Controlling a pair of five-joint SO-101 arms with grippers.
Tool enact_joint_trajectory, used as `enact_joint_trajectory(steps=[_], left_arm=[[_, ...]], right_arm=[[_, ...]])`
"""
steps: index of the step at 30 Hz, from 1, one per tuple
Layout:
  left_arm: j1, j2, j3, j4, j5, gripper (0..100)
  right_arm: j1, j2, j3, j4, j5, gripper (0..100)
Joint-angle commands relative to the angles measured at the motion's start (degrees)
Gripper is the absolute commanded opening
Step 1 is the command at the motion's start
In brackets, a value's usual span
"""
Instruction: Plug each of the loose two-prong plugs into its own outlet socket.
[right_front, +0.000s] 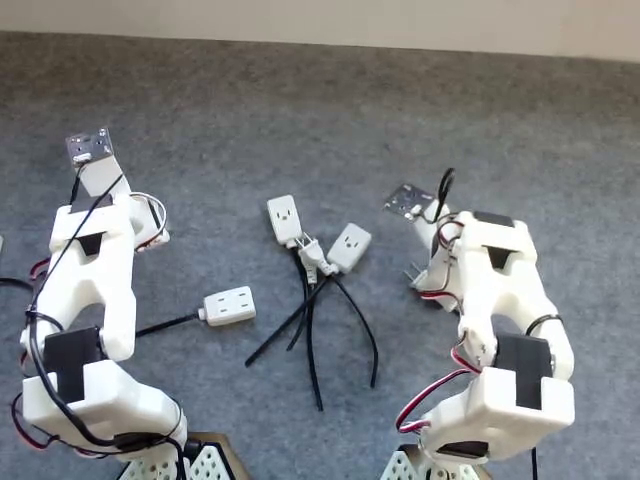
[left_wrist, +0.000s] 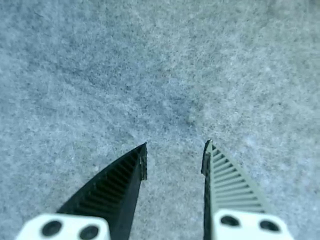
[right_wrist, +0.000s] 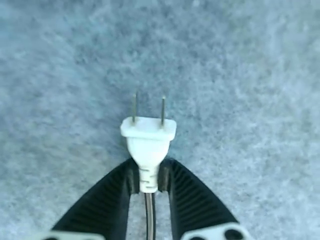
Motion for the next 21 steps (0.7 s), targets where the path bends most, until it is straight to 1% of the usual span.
enact_joint_trajectory(steps=[1,4,6,11,14,16,18,21], left_arm=[[-0.31,-0.22,-1.36,0.26,0.18,20],[-0.57,-0.66,-1.80,0.88,0.18,20],[-0.48,-0.84,-3.38,5.01,-0.79,20],[0.75,-0.66,-13.49,18.55,-11.60,20],[4.53,-0.84,-22.11,30.24,-19.52,20],[6.99,-0.92,-28.88,38.33,-22.77,20],[8.31,-2.24,-33.89,43.52,-25.41,20],[9.27,-7.60,-37.76,47.65,-28.84,20]], right_arm=[[2.24,-0.22,1.54,0.13,-3.25,0.5],[1.19,-1.89,-2.51,0.75,-13.63,0.5],[0.66,-5.23,-3.74,2.59,-17.85,0.5],[-6.02,-21.49,-1.19,4.97,-23.82,0.5],[-15.08,-34.24,2.51,5.58,-27.96,0.5],[-23.52,-41.63,5.32,6.11,-30.51,0.5],[-30.90,-46.02,6.55,8.31,-32.26,0.5],[-39.87,-48.57,6.46,10.77,-34.90,0.5]])
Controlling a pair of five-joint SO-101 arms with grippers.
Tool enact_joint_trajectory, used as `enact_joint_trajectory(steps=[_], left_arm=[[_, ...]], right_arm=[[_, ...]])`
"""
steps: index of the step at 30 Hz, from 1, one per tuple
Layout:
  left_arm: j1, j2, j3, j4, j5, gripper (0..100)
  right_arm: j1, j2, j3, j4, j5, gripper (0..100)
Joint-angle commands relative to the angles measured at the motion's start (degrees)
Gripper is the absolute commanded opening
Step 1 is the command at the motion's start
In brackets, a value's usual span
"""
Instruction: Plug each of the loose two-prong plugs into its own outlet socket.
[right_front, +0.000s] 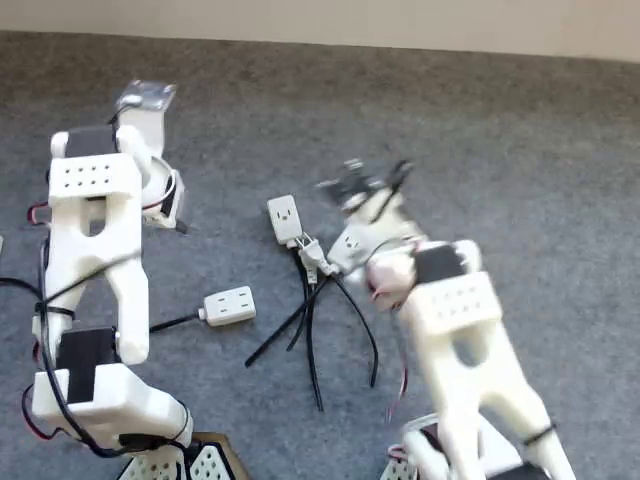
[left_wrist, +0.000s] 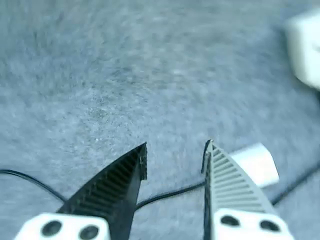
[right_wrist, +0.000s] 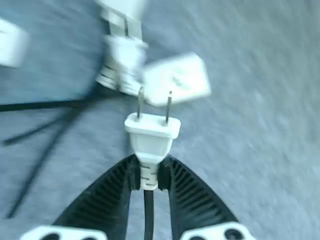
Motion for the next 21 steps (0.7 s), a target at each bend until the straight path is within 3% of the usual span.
enact_joint_trajectory(steps=[1,7,15,21], left_arm=[[2.07,-9.63,-7.52,6.95,-5.36,21],[2.33,-28.97,4.18,5.71,-10.46,28],[2.51,-56.31,38.81,-11.69,-10.81,34],[2.68,-73.63,52.88,-19.52,-3.34,37]], right_arm=[[-10.42,-5.32,-0.22,1.54,-3.43,0.5],[-18.77,-8.48,2.86,-5.67,-8.97,0.5],[-24.57,-14.37,16.22,-20.35,-15.74,0.5],[-24.75,-14.55,19.21,-24.13,-16.79,0.5]])
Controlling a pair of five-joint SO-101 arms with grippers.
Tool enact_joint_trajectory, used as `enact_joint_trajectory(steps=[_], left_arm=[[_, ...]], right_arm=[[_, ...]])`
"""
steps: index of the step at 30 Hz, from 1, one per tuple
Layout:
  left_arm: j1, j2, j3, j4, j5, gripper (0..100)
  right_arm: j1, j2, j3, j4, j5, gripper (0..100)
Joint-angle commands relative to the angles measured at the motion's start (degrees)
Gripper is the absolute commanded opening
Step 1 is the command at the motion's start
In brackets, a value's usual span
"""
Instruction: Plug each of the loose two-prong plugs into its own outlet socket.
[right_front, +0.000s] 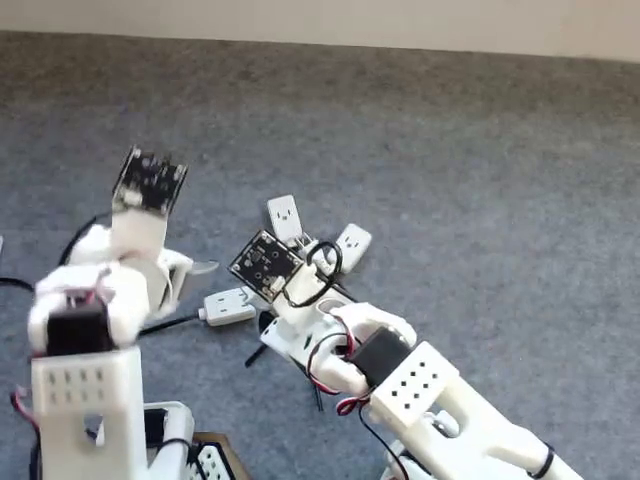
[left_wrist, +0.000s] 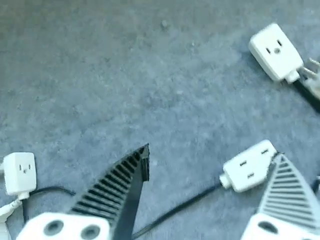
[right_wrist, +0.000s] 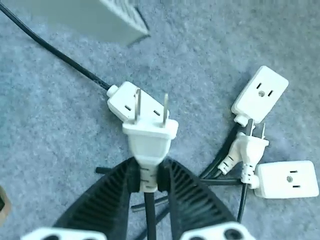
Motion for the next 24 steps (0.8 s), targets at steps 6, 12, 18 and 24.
enact_joint_trajectory(steps=[6,12,18,24], left_arm=[[7.34,-21.76,12.53,-5.89,11.43,37],[11.38,-23.43,19.65,-9.41,12.22,37],[11.30,-23.43,27.03,-14.77,11.96,37],[11.56,-23.43,27.82,-14.59,11.96,37]], right_arm=[[-0.66,-1.71,4.53,-4.79,-1.41,0.5],[-1.45,-1.71,4.26,-4.62,-1.49,0.5],[-4.70,-1.80,0.04,1.71,-2.29,0.5],[-1.89,-1.63,-11.21,9.63,-2.37,0.5]])
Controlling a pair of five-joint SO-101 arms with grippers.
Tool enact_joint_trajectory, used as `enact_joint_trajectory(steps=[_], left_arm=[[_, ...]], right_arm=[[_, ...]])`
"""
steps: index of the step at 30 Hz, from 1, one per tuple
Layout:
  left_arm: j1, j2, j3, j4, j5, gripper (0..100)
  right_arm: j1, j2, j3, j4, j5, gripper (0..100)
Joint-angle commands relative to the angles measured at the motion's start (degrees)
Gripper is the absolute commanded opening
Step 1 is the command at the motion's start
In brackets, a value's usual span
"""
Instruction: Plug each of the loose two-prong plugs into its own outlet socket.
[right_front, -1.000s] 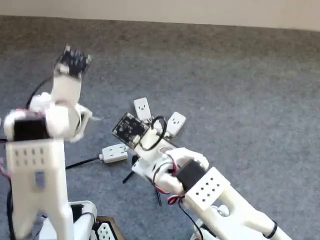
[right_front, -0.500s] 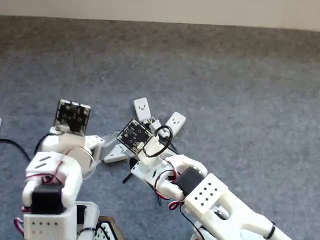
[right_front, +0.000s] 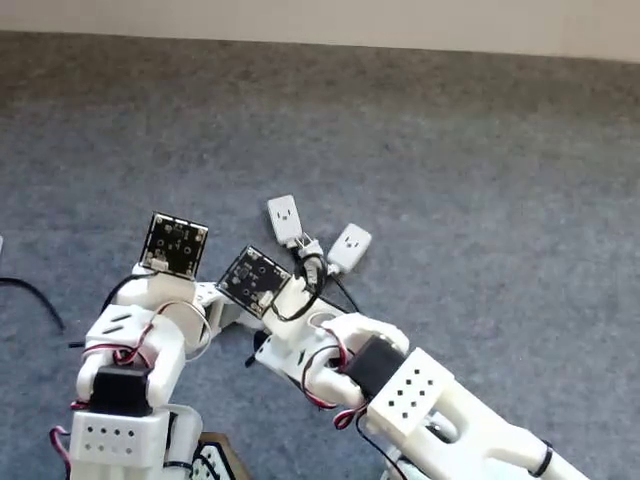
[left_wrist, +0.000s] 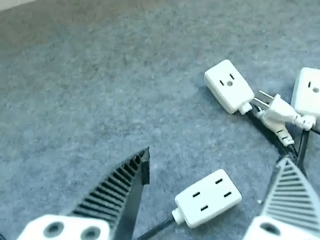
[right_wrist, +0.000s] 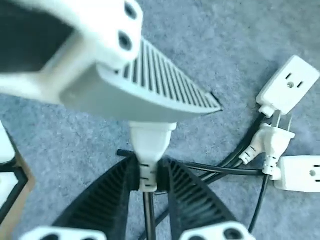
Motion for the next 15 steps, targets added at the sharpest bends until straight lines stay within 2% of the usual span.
enact_joint_trajectory(steps=[1,9,15], left_arm=[[1.10,-0.04,0.04,-0.79,0.00,37],[4.53,-0.04,2.68,-0.88,-0.09,37],[4.44,-0.04,2.42,-0.79,-0.09,37]], right_arm=[[3.12,-0.92,-10.33,4.44,-0.53,0.5],[6.90,-0.84,-25.71,14.29,1.14,0.5],[6.90,-0.75,-24.92,14.37,0.97,0.5]])
